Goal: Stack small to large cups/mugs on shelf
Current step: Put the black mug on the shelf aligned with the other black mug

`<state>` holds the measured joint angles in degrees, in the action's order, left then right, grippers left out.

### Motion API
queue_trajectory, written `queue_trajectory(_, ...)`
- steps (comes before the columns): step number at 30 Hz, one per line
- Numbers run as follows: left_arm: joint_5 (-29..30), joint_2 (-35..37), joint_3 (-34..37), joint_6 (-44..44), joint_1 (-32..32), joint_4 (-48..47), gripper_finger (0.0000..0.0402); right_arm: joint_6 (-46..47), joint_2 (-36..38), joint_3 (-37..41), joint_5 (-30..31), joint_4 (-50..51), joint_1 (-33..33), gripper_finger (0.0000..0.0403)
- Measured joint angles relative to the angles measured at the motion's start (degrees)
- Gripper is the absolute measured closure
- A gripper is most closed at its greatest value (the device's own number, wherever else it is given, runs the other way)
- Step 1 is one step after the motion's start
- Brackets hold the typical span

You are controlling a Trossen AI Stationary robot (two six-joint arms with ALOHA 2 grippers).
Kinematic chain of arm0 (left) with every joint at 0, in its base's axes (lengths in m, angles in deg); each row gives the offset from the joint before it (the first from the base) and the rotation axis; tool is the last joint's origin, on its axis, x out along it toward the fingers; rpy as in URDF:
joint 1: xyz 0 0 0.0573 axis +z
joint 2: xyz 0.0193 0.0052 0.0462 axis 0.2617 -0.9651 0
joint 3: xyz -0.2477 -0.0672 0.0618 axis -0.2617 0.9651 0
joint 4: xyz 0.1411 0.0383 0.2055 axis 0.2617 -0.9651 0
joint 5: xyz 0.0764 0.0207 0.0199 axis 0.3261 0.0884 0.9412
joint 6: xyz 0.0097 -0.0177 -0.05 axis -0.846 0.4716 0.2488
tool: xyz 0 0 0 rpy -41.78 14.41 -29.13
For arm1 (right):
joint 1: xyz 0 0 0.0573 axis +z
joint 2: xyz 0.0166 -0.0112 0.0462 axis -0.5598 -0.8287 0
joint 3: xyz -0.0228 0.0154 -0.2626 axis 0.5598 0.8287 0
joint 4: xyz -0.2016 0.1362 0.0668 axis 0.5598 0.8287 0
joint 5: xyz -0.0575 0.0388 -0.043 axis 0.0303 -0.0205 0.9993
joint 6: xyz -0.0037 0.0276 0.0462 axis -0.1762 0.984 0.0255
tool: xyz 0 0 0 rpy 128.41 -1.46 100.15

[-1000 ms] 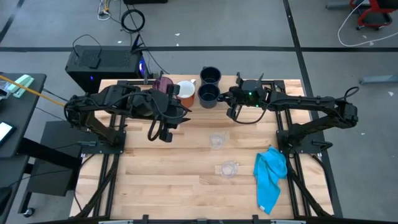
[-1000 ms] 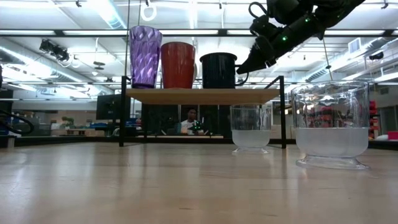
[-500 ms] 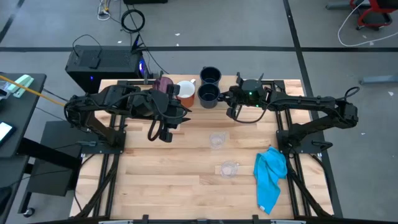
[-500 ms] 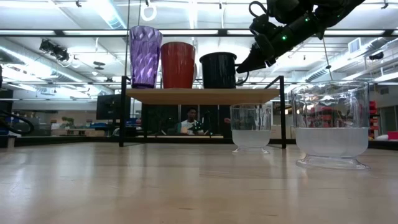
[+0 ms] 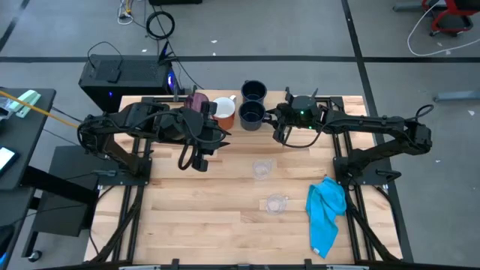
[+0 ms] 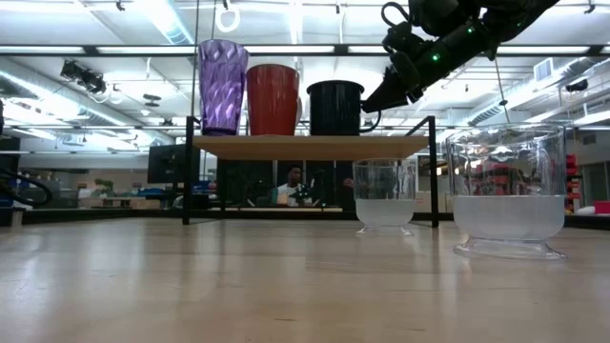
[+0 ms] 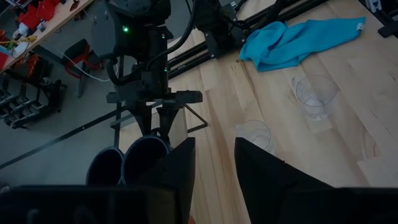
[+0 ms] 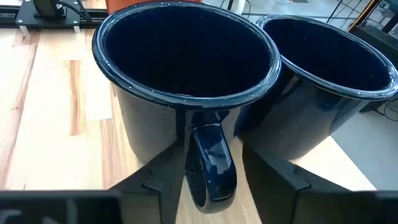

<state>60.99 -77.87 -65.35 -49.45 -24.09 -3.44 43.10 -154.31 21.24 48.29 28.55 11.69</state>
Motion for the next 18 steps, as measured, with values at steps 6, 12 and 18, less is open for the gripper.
queue_trajectory(6,0.0,0.0,0.0,0.0,0.0,-0.5,0.0280,0.0,0.0,0.0,0.0,0.1,0.0,0.0205)
queue_trajectory(12,0.0,0.0,0.0,0.1,0.0,-1.0,0.0285,0.0,0.3,0.0,0.0,0.1,0.0,0.0191)
queue_trajectory(18,0.0,0.0,0.0,0.1,0.0,-1.0,0.0284,0.4,0.5,0.0,-1.3,0.6,0.0,0.0164)
